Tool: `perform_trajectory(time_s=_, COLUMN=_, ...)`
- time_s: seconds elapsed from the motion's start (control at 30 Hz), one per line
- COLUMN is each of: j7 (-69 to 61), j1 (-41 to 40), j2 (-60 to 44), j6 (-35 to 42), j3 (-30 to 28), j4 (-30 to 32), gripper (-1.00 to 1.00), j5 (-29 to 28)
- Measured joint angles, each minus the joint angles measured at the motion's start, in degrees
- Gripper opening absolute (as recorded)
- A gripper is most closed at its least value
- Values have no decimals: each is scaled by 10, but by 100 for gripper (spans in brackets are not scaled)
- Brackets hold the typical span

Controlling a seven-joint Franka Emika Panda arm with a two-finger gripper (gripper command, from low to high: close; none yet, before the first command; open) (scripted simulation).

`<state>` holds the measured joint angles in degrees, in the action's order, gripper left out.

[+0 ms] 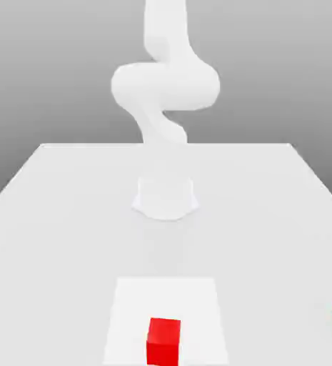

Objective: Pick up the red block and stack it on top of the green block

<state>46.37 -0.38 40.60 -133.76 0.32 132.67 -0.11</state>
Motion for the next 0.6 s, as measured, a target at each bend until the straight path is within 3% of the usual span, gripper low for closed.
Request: perform_trajectory(time_s=0.6, j7=42, j1=-14, j2=-377, j6=-143, j3=10, j4=65, gripper=0, j5=-11)
